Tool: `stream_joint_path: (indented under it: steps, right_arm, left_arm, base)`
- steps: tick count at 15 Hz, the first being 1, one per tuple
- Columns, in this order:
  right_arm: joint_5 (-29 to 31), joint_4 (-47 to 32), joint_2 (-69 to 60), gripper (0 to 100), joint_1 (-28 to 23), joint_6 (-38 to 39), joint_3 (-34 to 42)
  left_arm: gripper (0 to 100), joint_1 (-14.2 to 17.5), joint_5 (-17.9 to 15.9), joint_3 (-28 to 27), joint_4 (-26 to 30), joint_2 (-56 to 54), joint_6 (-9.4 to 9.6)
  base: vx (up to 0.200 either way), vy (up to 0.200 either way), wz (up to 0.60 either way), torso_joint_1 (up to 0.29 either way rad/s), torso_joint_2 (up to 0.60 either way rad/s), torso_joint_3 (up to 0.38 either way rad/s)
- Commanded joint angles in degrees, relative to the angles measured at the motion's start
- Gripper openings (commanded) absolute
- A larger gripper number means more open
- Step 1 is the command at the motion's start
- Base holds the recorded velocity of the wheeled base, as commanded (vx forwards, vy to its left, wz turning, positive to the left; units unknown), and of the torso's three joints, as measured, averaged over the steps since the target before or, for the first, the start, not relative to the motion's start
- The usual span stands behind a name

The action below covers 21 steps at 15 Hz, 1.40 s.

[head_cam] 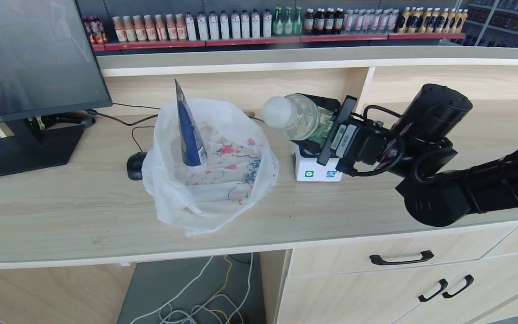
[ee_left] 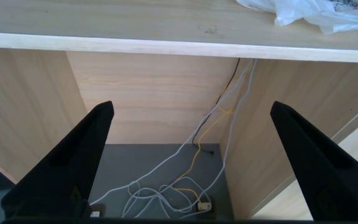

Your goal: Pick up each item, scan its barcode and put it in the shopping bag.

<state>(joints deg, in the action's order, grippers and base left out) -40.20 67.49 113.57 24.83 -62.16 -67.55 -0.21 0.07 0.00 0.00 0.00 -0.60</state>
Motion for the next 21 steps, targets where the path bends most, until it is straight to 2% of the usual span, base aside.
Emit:
stream_joint_path:
  steps: [1, 21]
  right_arm:
    - [-0.14, 0.01, 0.16, 0, -0.13, -0.07, 0.05]
    - [-0.14, 0.1, 1.83, 0, -3.04, 0.28, -1.18]
  left_arm:
    - [100, 0.03, 0.01, 0.0, 0.0, 0.09, -0.02]
    - [100, 0.03, 0.01, 0.0, 0.0, 0.0, -0.02]
  base:
    - [0.0, 0.0, 0.0, 0.0, 0.0, 0.0]
    - [0.0, 0.0, 0.0, 0.0, 0.0, 0.0]
